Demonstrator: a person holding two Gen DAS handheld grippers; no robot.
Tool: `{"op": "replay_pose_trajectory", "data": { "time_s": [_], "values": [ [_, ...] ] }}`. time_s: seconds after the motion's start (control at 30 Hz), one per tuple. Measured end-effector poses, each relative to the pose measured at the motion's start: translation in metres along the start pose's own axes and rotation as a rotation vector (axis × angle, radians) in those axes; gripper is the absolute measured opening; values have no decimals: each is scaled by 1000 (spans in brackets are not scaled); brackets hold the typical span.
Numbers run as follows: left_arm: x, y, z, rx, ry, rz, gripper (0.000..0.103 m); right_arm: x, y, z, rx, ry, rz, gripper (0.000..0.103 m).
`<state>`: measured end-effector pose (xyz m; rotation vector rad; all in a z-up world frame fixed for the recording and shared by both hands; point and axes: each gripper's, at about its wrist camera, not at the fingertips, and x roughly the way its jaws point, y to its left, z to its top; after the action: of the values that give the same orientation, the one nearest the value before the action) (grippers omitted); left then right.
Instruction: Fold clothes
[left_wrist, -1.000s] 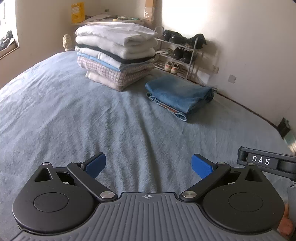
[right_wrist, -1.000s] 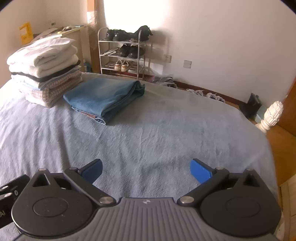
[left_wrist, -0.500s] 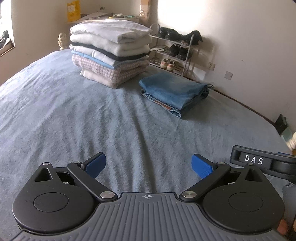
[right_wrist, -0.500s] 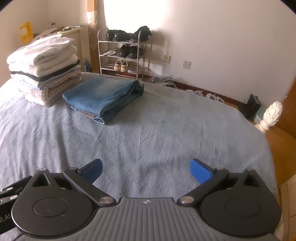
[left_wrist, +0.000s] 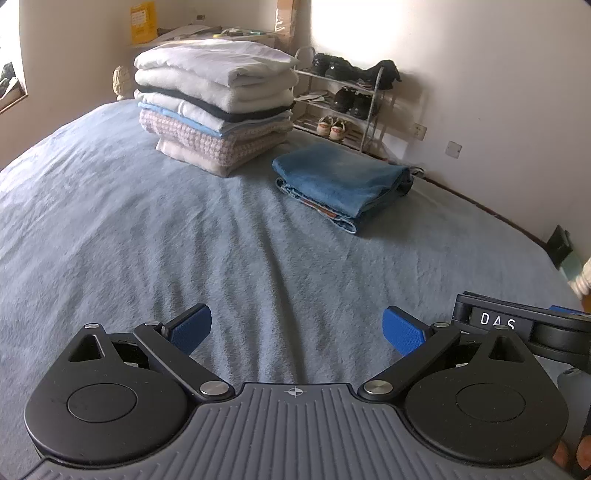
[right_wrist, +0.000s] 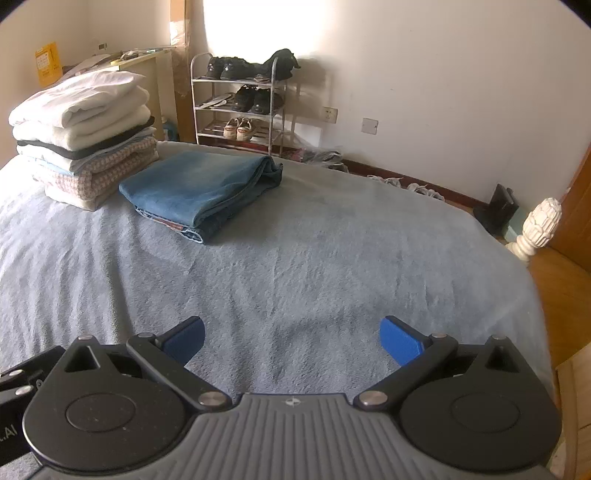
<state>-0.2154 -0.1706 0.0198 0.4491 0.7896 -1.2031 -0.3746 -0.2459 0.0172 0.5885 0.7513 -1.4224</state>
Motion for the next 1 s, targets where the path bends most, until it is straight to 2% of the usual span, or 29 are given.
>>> {"op": "replay_pose_trajectory", "data": {
  "time_s": [1.0],
  "values": [
    [2,-11,1,26,-3,-2,100,4,-8,-3,21,24,-6,103]
  ]
}}
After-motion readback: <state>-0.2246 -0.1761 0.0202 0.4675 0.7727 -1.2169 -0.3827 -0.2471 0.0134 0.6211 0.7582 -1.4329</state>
